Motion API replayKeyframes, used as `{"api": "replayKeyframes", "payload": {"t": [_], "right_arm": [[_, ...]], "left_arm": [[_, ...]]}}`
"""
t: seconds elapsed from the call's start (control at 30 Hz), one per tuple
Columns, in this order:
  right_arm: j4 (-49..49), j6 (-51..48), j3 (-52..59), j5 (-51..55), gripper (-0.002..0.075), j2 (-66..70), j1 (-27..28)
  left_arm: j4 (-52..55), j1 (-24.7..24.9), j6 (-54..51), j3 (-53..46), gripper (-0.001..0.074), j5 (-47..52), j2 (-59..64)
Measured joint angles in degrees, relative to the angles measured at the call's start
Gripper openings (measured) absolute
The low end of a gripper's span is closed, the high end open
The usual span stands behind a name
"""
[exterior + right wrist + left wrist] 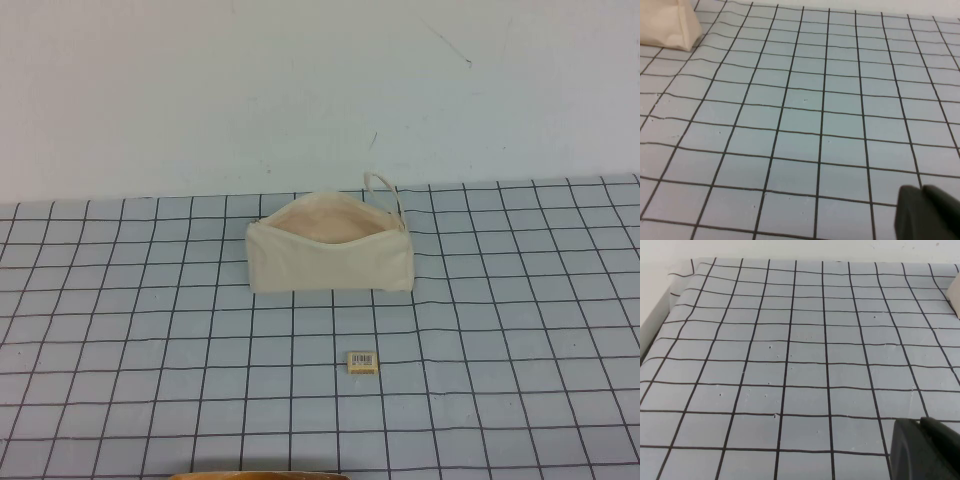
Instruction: Put eraser into pencil case
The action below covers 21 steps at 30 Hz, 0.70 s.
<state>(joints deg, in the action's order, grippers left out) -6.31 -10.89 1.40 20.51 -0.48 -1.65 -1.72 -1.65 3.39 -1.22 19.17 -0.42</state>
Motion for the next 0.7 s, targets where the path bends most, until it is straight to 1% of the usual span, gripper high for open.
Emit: {"api": "replayKeyframes", "payload": {"t": [0.37, 0.53, 0.7], "right_arm": [[0.58, 0.00, 0.00, 0.00, -0.0003, 0.00, 0.00], [3.93, 0.00, 0.00, 0.00, -0.0003, 0.00, 0.00], [5.07, 0.00, 0.00, 0.00, -0.0003, 0.00, 0.00]], "left_arm": [[0.00, 0.00, -0.15, 0.00, -0.0002, 0.00, 0.00], [0.00, 0.00, -0.31, 0.00, -0.0002, 0.09, 0.00], [0.00, 0.00, -0.41, 0.00, -0.0002, 0.09, 0.00]]}}
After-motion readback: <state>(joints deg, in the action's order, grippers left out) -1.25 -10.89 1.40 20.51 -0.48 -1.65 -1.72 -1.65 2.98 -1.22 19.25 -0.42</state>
